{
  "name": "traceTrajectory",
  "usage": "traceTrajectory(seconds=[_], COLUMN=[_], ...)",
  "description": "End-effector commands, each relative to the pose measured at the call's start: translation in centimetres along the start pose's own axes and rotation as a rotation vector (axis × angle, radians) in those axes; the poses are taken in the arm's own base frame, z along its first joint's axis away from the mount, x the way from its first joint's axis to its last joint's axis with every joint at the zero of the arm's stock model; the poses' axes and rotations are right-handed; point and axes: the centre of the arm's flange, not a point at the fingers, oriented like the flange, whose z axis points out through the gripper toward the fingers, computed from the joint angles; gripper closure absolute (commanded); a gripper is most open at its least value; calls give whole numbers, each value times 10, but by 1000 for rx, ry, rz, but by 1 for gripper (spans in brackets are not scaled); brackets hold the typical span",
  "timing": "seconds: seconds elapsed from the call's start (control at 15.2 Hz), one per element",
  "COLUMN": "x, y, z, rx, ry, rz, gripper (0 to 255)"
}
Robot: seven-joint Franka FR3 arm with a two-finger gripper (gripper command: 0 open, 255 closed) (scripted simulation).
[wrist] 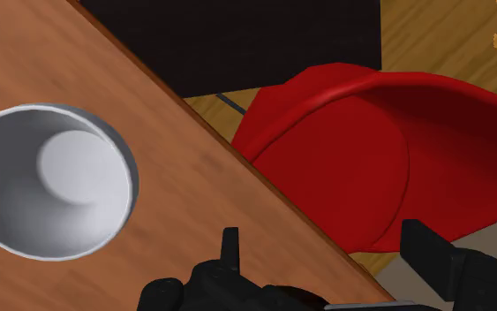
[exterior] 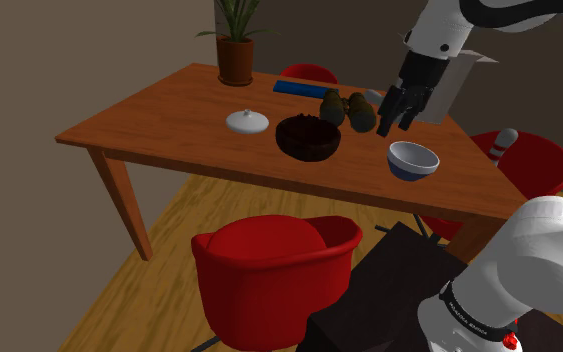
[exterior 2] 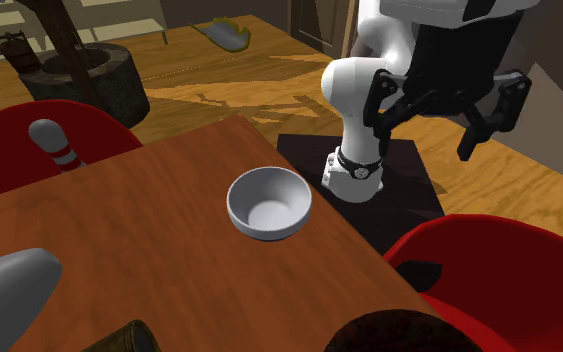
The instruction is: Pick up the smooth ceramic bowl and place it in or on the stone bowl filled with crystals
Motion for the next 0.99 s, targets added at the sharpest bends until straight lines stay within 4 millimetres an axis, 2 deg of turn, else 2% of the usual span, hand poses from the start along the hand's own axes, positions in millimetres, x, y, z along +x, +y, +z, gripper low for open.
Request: traceTrajectory(seconds=[0.0, 0.79, 0.92], x=[0, -2, -2], y=[0, 113, 114], z=[0, 81, 92], rx=[0, -147, -147], ry=[0, -9, -9], rz=[0, -20, -20], gripper=[0, 0, 0])
